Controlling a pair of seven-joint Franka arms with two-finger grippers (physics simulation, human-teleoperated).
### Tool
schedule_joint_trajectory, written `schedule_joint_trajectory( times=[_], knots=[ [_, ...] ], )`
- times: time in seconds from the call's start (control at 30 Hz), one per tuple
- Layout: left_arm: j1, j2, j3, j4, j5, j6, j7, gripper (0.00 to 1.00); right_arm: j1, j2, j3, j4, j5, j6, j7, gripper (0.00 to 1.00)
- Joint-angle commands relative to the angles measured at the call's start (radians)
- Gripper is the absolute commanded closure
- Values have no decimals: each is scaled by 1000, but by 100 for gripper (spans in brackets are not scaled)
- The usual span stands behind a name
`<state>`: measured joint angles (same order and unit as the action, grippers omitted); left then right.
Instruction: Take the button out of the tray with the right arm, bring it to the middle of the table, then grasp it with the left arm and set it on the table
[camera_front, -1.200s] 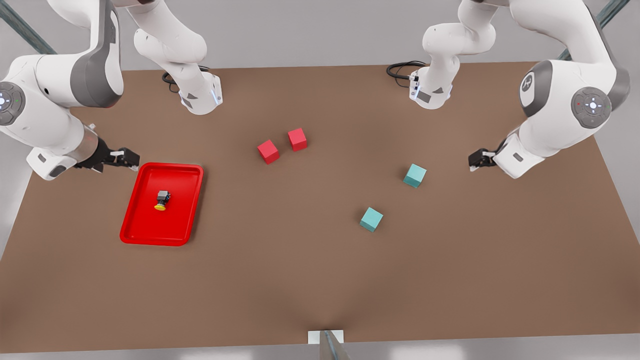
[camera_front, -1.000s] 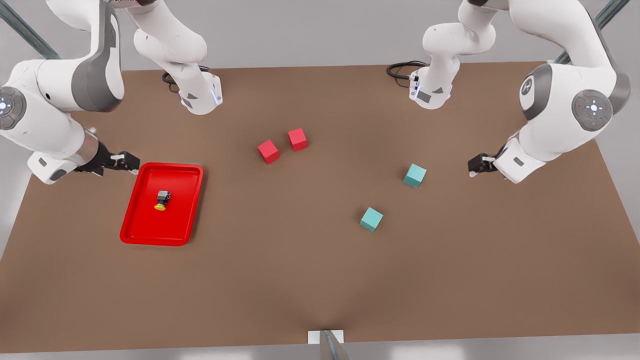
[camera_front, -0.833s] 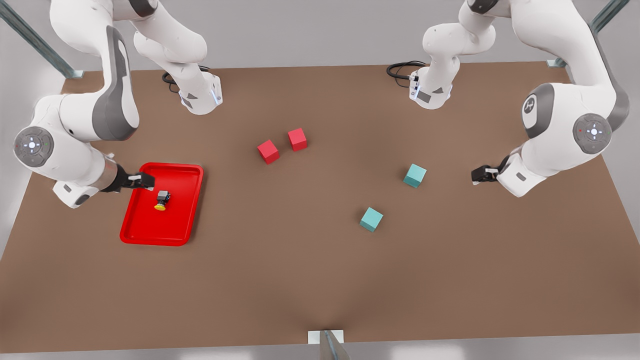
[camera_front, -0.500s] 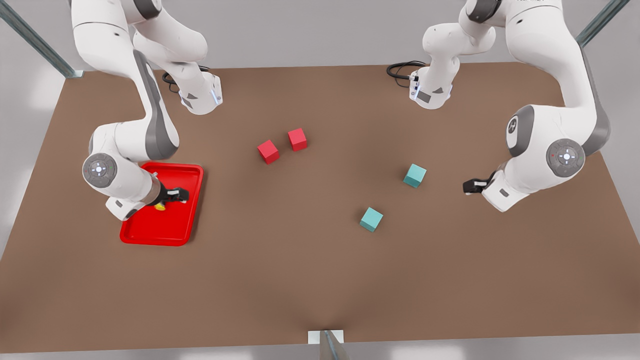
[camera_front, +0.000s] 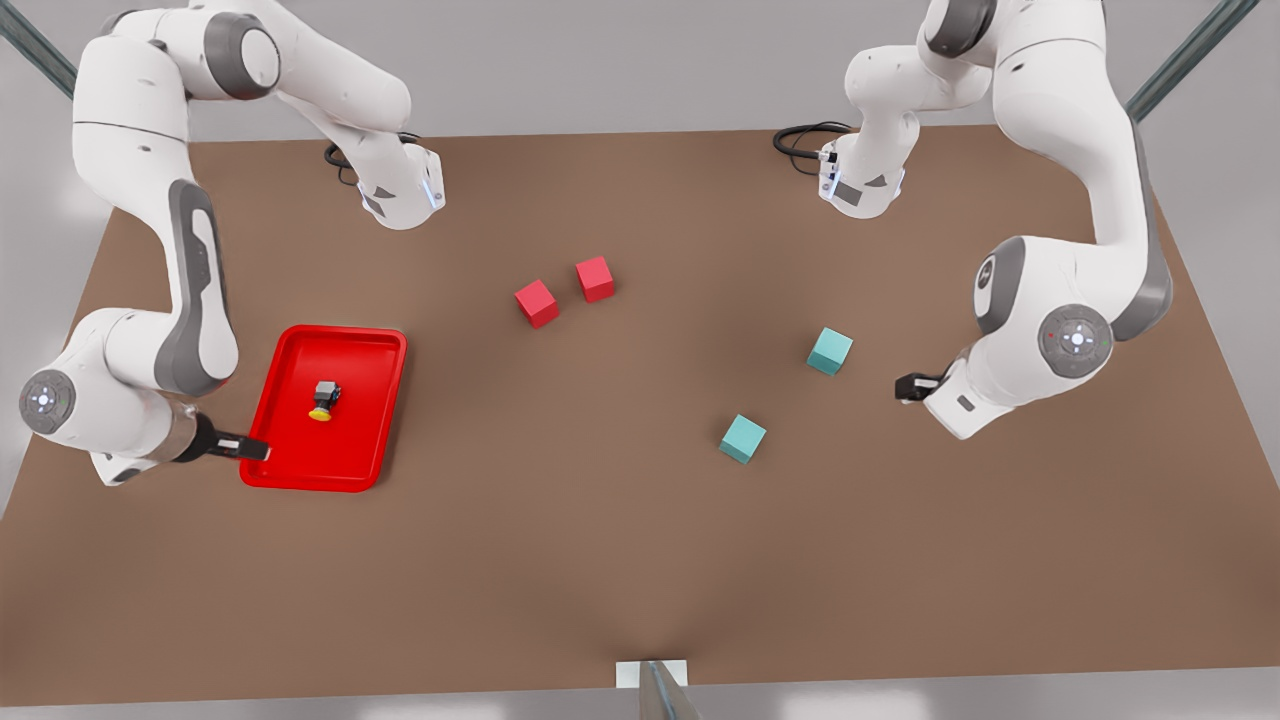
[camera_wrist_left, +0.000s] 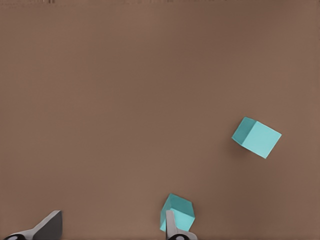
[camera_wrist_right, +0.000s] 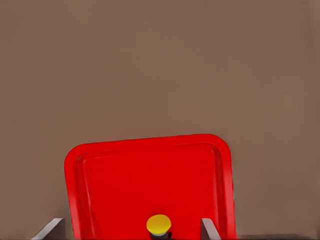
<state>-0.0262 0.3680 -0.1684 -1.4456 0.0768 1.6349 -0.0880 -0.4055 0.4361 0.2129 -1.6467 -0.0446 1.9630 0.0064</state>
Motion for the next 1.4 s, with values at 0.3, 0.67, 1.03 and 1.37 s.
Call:
schedule_joint_trajectory(
  times=[0.3,0.67,1.03,1.37],
  knots=[
    [-4,28,0,-9,0,63,-45,0,-101,-187,42,-298,23,56,-454,0],
    [-4,58,0,-6,1,79,-45,0,-357,-117,286,-542,28,392,-454,0],
    [-6,69,0,-7,1,88,-45,0,-306,-80,283,-510,-83,430,-445,0],
    [-8,88,0,-7,0,94,-45,0,-182,-120,350,-430,-92,275,-2,0]
  ],
)
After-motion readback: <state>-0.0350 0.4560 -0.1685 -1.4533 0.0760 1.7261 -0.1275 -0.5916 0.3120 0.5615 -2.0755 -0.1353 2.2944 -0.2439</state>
